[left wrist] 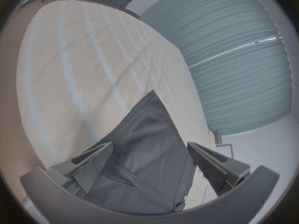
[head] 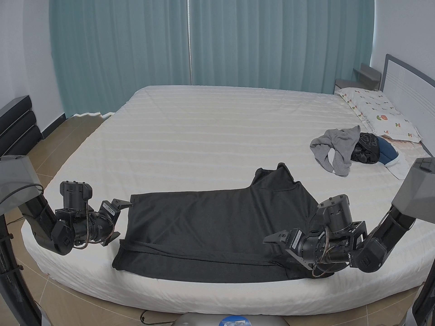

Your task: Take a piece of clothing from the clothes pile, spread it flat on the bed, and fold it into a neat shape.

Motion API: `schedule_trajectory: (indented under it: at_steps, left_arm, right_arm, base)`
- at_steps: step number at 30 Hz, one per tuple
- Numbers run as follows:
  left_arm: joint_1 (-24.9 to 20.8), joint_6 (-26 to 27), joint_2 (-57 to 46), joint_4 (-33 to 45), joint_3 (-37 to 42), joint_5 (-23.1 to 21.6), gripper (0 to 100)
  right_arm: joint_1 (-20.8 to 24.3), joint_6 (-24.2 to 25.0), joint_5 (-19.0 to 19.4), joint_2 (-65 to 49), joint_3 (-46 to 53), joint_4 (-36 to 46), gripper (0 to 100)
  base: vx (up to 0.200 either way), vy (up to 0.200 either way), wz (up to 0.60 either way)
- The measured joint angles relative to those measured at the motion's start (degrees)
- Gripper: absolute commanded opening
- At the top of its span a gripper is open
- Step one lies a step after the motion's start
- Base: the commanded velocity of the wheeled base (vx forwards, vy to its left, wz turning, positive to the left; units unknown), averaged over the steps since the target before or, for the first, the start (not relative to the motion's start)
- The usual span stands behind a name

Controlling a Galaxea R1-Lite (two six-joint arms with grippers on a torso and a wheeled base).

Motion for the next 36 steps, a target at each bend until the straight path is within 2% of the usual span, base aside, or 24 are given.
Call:
schedule_trajectory:
  at_steps: [20,30,36]
  left_arm:
    - [-1.7,0.1,-0.1,0.1,0.4,0.1,100]
    - [-1.7,0.1,0.1,0.1,0.2,0.1,100]
    - [-1.7,0.1,0.1,0.2,0.0,0.1,100]
  right_arm:
    - [4.9,-0.4,-0.5,6.7,-6.1,0.9,100]
    - [5.8,-1.2,-0.7,8.9,-12.1,7.8,100]
    - [5.6,-2.1,-2.1,10.5,-16.0,9.0,100]
  base:
    - [0.0,0.0,0.0]
    - [0.0,0.0,0.0]
    - [0.0,0.0,0.0]
